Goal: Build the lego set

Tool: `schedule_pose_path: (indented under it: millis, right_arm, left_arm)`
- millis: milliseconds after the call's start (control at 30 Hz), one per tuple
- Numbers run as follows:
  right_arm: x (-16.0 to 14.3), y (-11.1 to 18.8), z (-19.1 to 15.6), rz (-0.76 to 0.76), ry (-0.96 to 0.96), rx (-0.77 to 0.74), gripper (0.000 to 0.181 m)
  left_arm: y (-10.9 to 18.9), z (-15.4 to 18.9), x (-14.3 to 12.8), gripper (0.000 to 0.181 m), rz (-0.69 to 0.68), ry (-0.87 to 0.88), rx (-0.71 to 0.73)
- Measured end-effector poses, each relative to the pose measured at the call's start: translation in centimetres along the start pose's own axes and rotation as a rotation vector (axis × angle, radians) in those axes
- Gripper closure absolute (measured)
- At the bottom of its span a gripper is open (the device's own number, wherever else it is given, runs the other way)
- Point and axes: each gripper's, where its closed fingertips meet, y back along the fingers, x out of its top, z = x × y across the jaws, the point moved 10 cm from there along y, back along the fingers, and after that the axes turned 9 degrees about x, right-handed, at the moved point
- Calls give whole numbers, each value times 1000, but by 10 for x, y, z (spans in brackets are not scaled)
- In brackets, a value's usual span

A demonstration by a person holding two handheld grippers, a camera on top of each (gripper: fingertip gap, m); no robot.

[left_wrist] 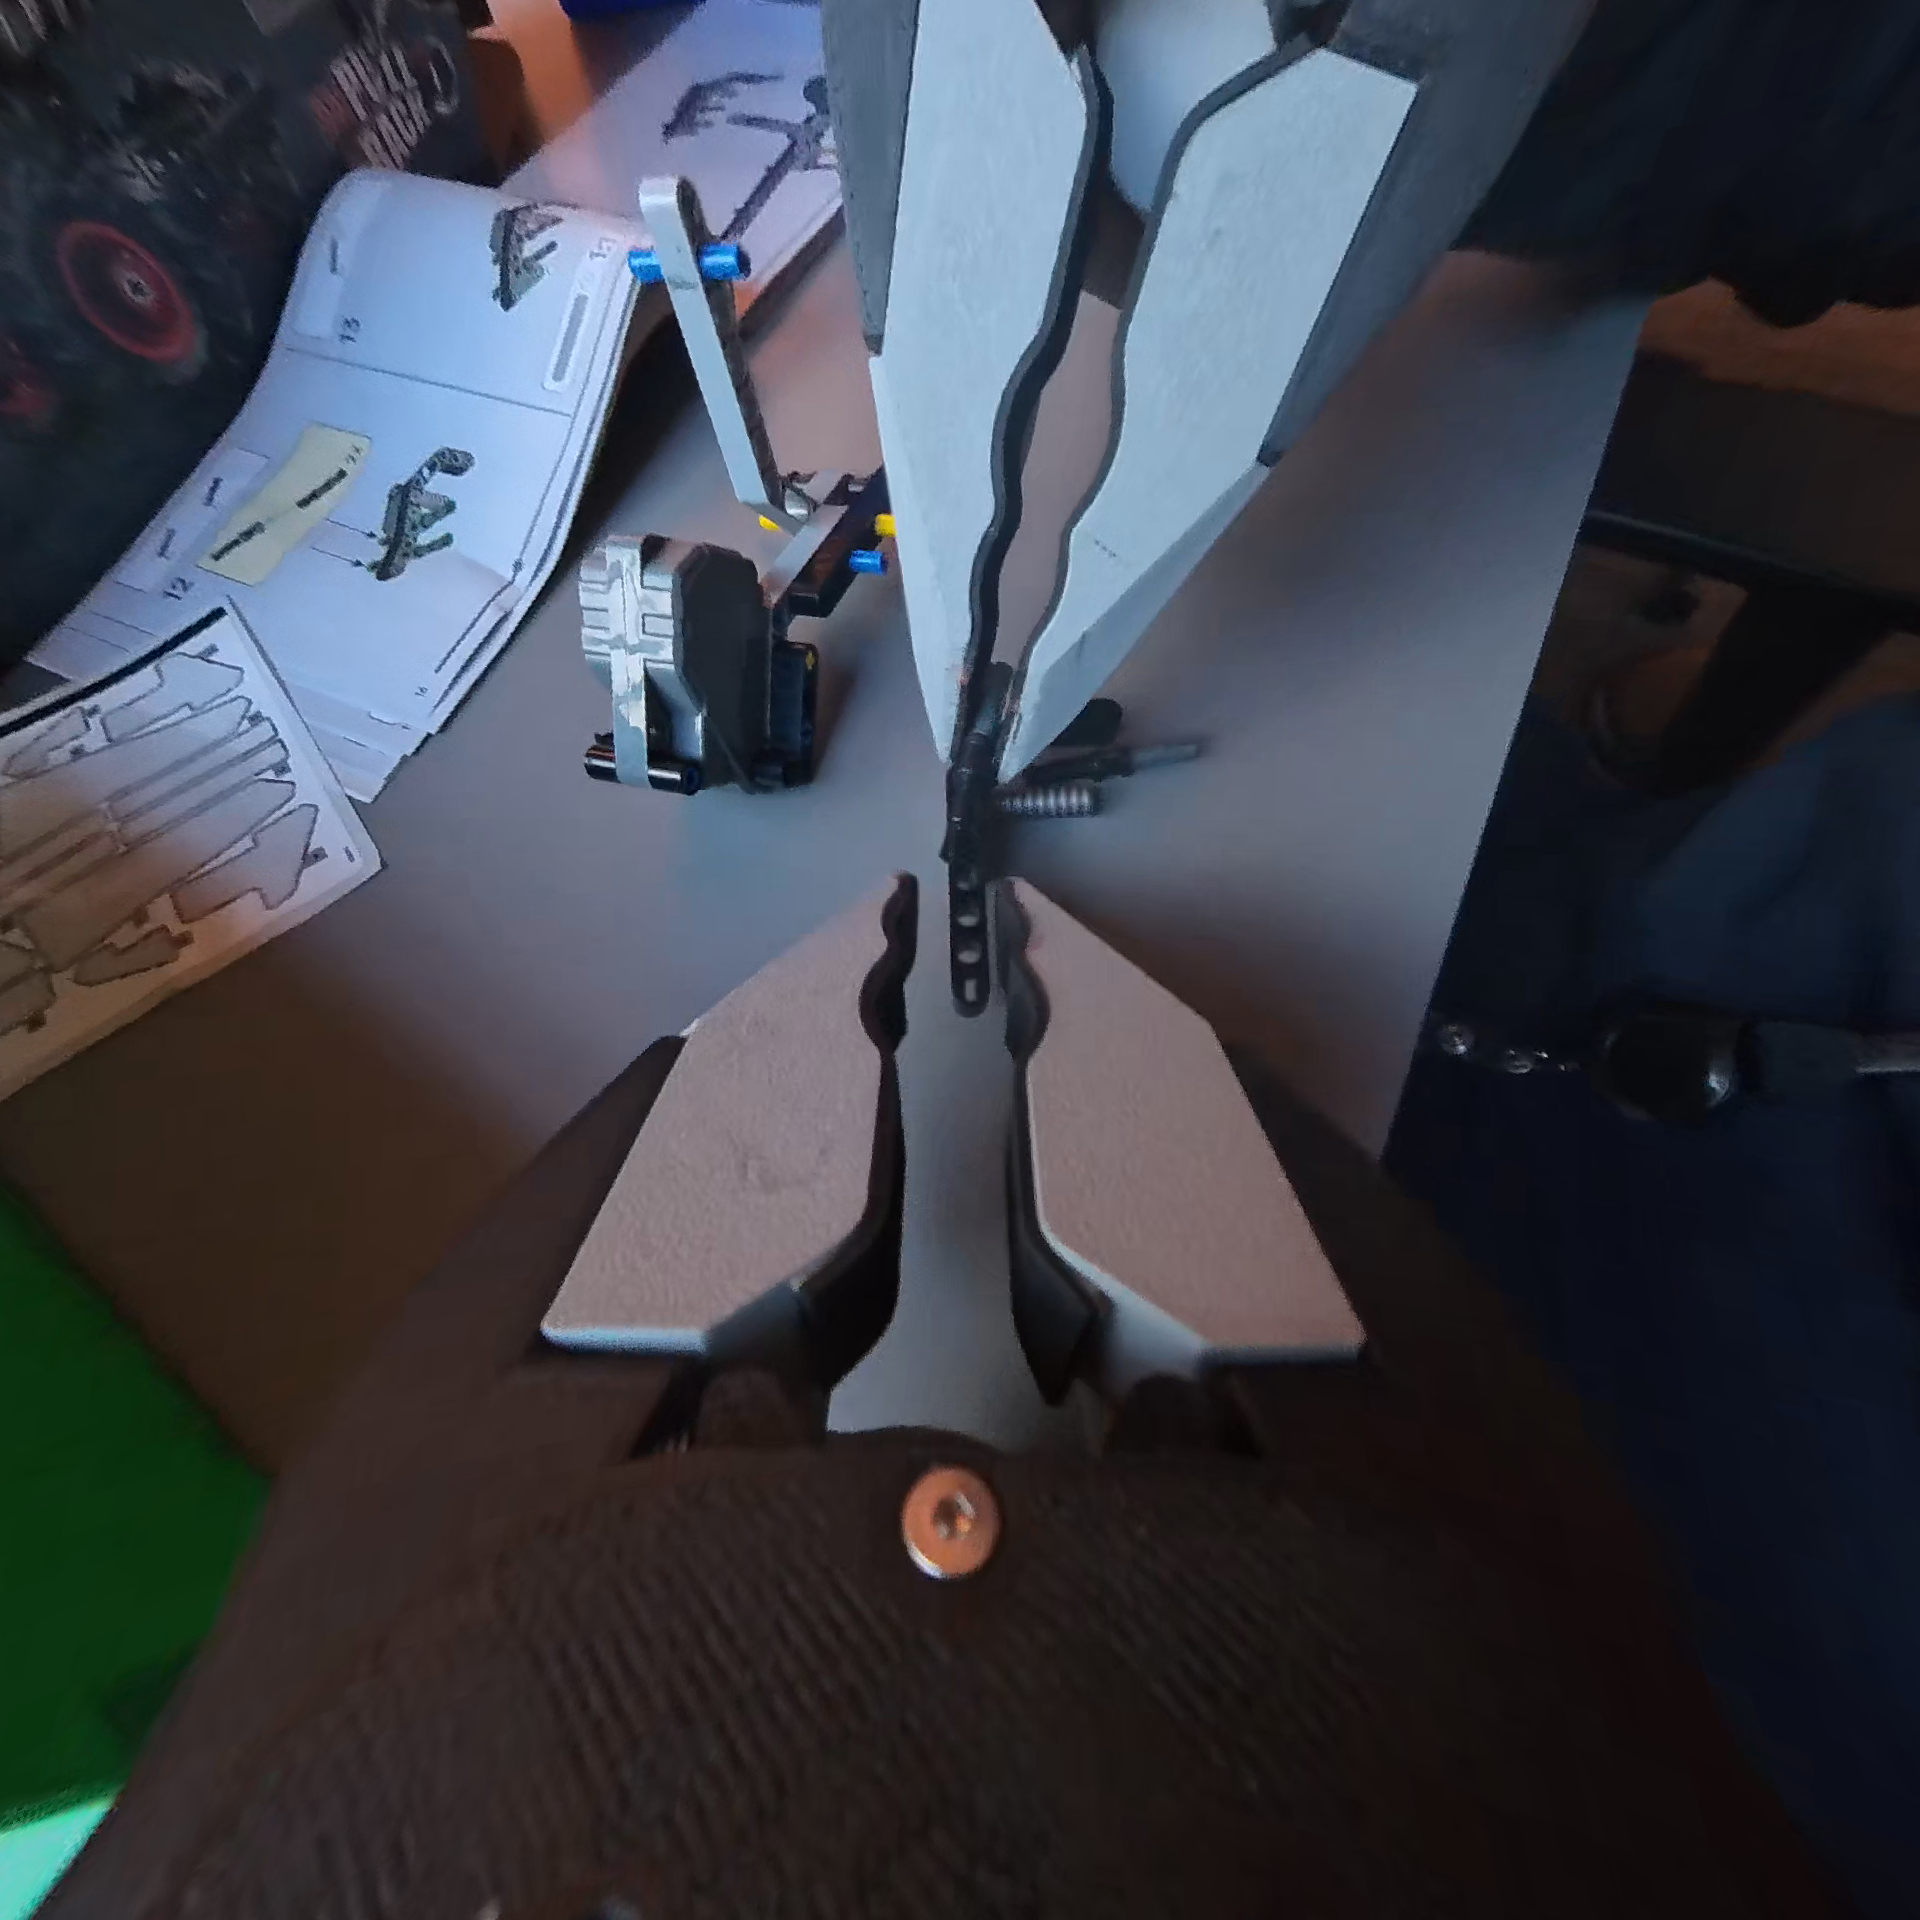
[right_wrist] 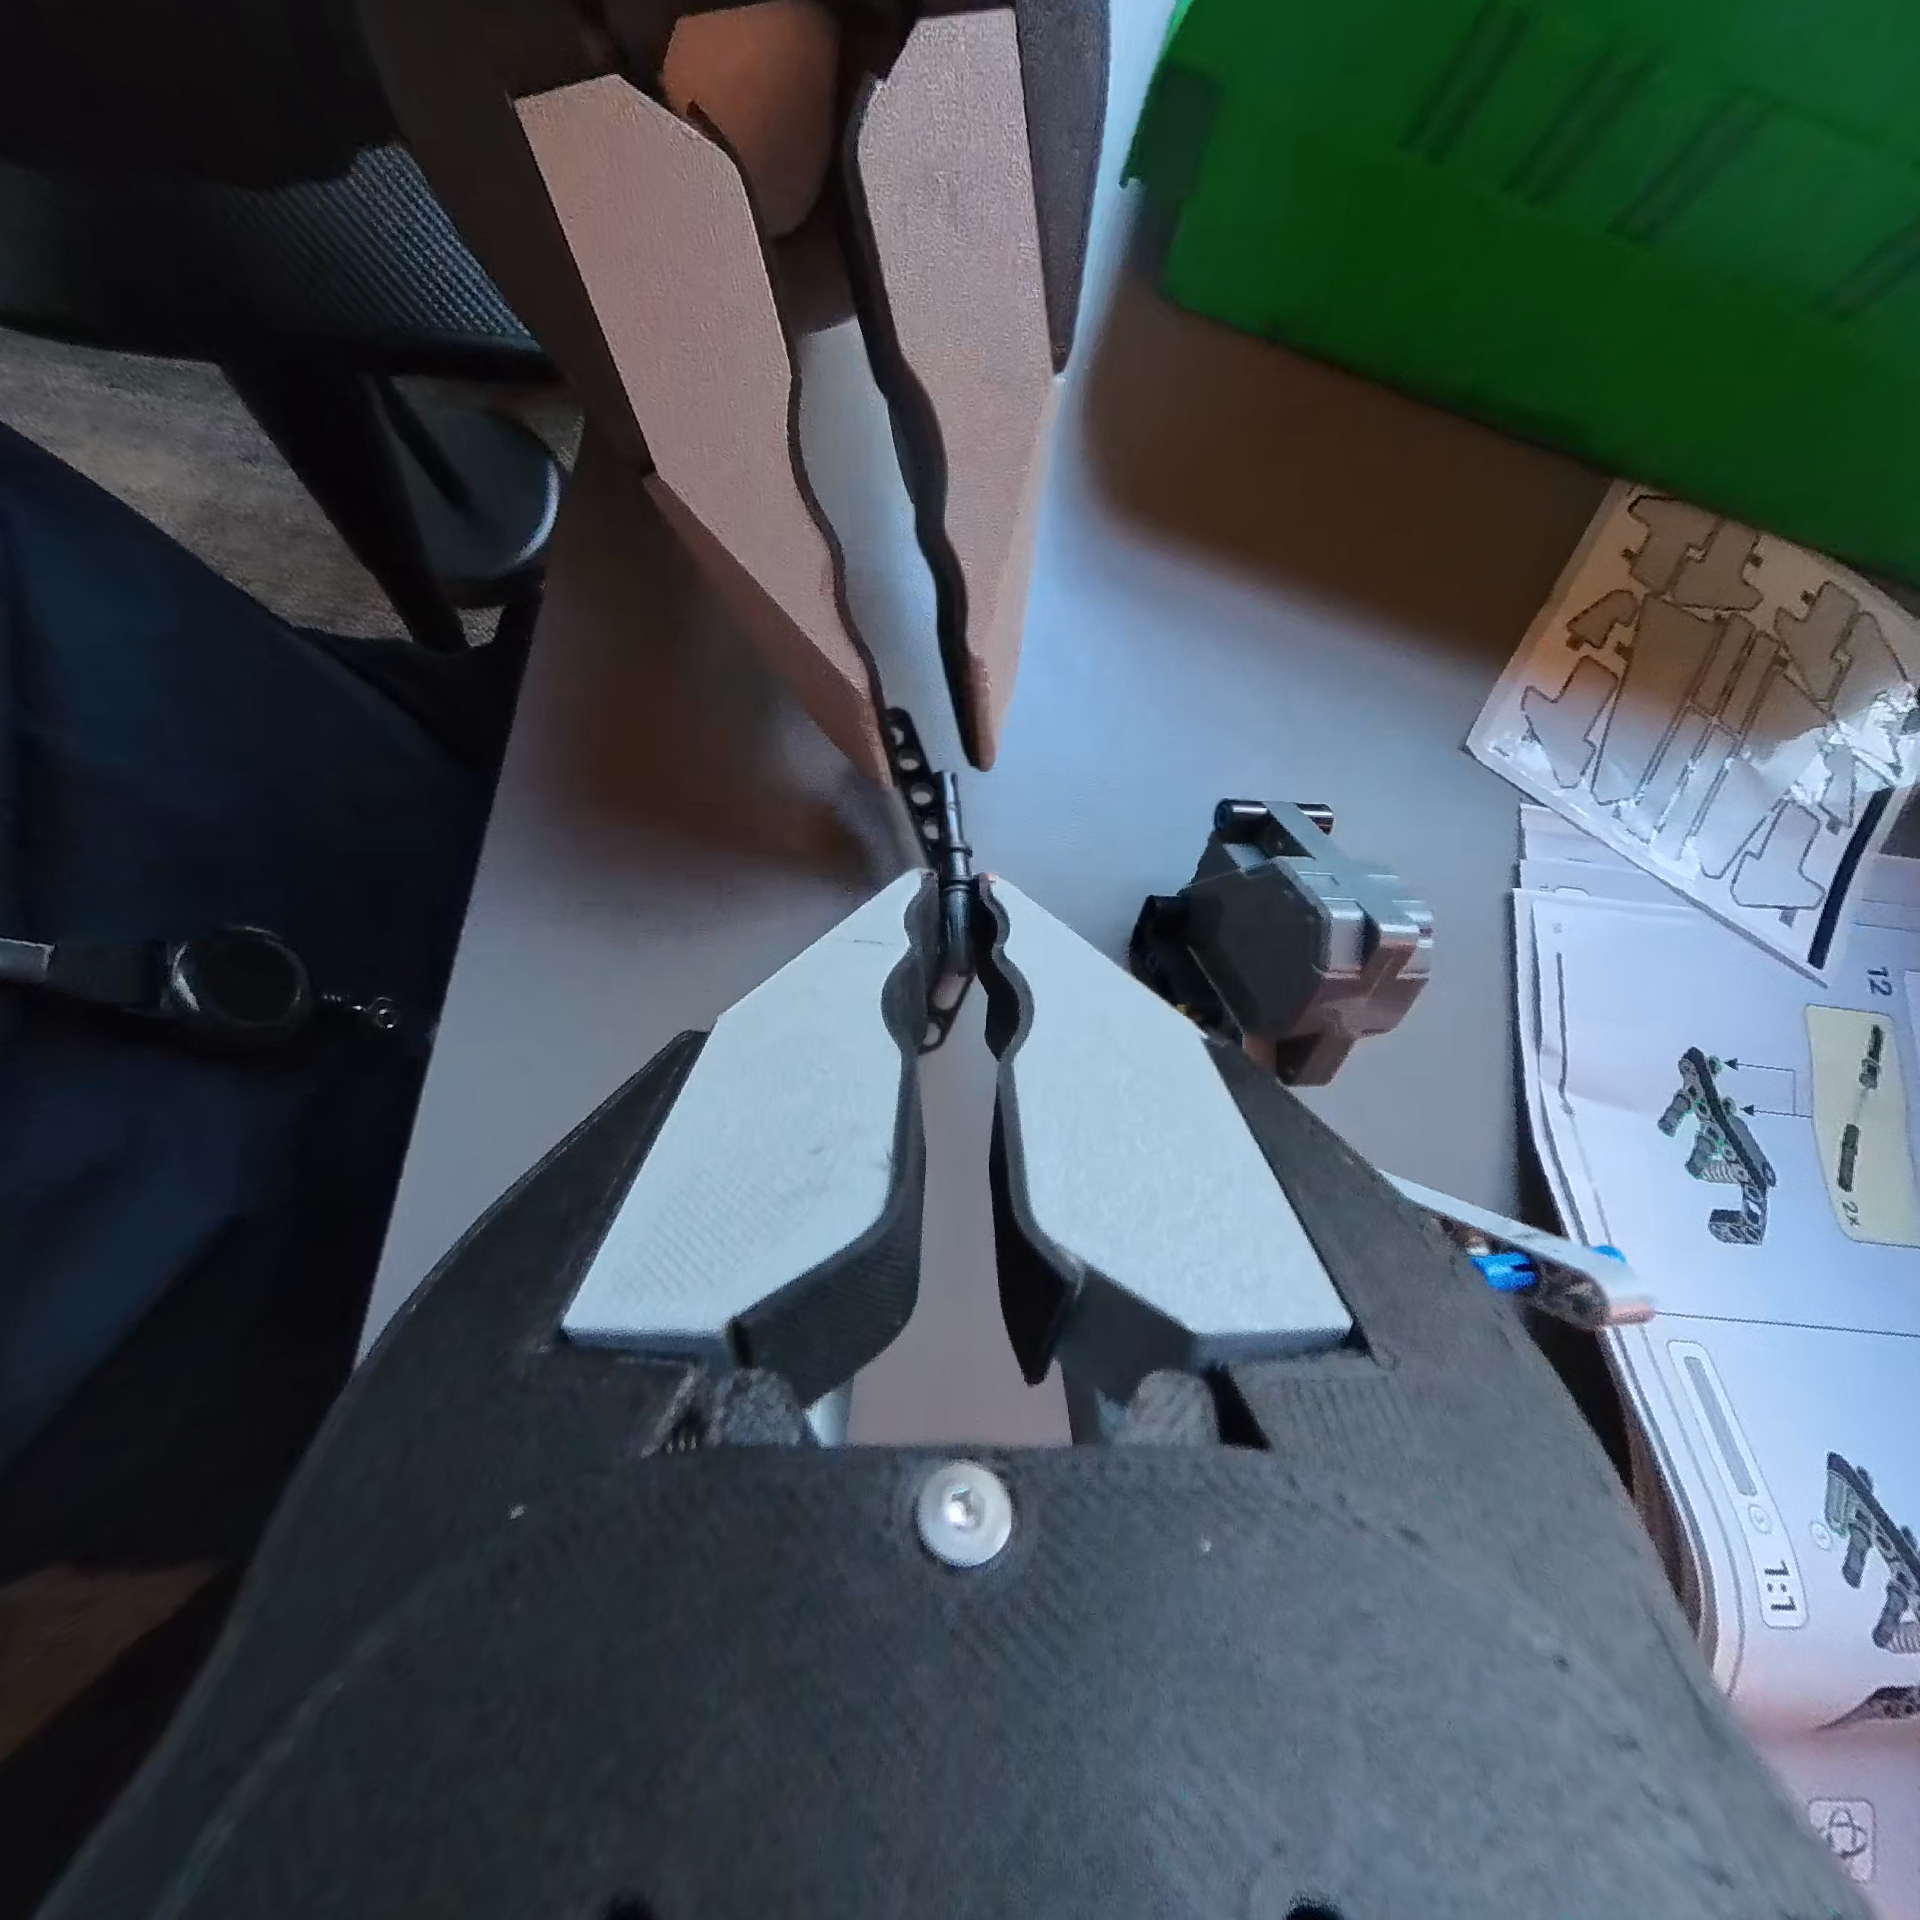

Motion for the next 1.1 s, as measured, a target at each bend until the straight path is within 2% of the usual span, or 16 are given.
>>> schedule_pose_path:
  millis: [33, 167, 367, 433, 500, 600, 867, 1000, 1100]
  right_arm:
    - [0, 0, 0, 1, 3, -4, 178]
    - [0, -2, -3, -1, 12, 7, 178]
    - [-3, -1, -2, 8, 10, 13, 178]
    - [-3, 1, -1, 18, 6, 7, 179]
    - [-2, 2, -1, 22, 5, 16, 179]
    - [-1, 1, 0, 15, 14, 7, 178]
    - [-2, 12, 5, 194, -64, 98, 178]
    - [-6, 15, 8, 180, -62, 43, 178]
    - [-11, 31, 11, 227, -79, 5, 178]
  left_arm:
    - [0, 1, 1, 170, 10, -3, 1]
    - [0, 6, 7, 181, 60, -40, 14]
    - [-2, 6, 7, 181, 66, -35, 8]
    - [-1, 5, 7, 174, 70, -32, 6]
    - [-2, 5, 7, 181, 66, -46, 14]
    - [-4, 4, 8, 181, 59, -65, 24]
    - [-3, 1, 11, 181, 122, -31, 23]
    - [-2, -3, 12, 181, 141, 15, 26]
    - [3, -9, 11, 181, 184, 59, 32]
